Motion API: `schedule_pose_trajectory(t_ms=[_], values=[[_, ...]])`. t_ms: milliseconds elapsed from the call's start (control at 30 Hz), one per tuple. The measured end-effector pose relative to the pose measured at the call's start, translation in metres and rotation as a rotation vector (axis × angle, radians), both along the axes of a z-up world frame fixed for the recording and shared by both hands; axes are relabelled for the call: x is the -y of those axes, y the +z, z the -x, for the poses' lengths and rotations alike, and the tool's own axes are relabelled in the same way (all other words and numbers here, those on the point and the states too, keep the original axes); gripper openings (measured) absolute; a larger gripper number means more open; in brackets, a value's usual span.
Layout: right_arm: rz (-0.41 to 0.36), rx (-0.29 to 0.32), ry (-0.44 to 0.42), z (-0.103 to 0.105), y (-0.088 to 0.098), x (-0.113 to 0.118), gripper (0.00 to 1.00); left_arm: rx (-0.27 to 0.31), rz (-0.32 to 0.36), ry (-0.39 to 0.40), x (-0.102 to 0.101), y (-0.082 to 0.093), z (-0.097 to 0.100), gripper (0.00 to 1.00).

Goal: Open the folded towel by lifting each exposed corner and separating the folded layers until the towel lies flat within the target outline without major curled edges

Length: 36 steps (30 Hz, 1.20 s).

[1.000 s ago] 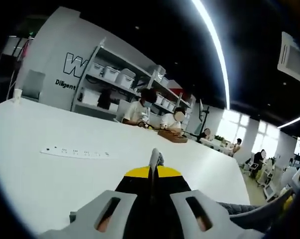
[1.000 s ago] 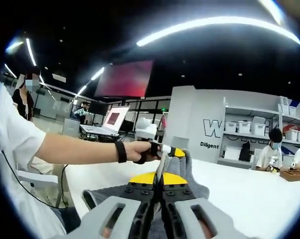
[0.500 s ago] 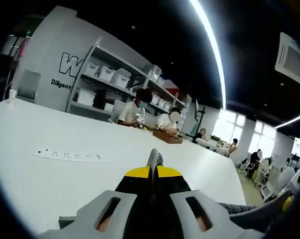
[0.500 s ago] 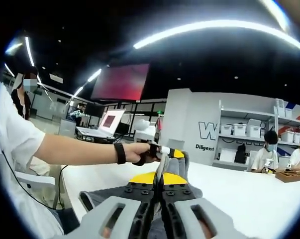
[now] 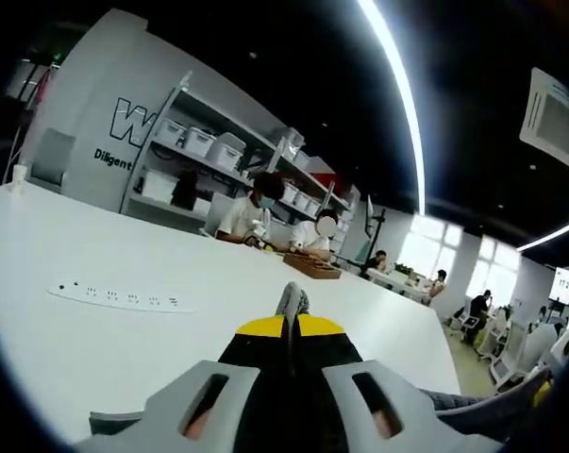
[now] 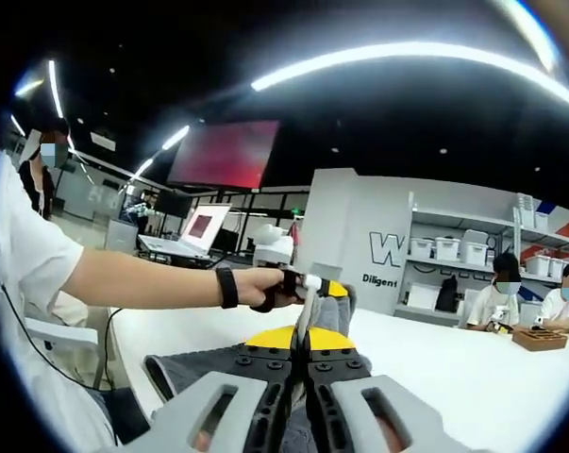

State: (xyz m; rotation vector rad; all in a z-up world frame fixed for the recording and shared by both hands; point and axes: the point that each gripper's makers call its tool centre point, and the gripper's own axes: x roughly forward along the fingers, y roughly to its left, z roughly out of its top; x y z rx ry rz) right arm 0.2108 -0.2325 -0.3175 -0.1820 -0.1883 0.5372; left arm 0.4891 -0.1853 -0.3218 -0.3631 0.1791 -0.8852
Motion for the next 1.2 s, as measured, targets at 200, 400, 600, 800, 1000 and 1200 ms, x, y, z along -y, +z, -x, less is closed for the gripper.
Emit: schedule_pose_trajectory(t_ms=[200,400,600,800,1000,1200], values=[[-0.007,0.003,-0.014,0.002,0.001,0.01,0.0,0.01,0.004,-0.011,0.013,0.004,0.005,0.0],[-0.004,-0.005,-0.033,0.003,-0.003,0.018,0.0,0.007,0.013,-0.024,0.021,0.006,0.007,0.0],[0.006,-0.005,-0.065,0.005,-0.002,0.03,0.0,0.005,0.015,-0.042,0.032,0.008,0.01,0.0],[0.015,0.012,-0.092,0.009,0.003,0.04,0.0,0.003,0.031,-0.061,0.047,0.013,0.01,0.0],[0.014,0.019,-0.104,0.01,0.005,0.044,0.0,0.013,0.025,-0.066,0.054,0.016,0.011,0.0],[0.016,0.041,-0.122,0.01,0.009,0.05,0.0,0.03,0.023,-0.069,0.06,0.022,0.009,0.0]])
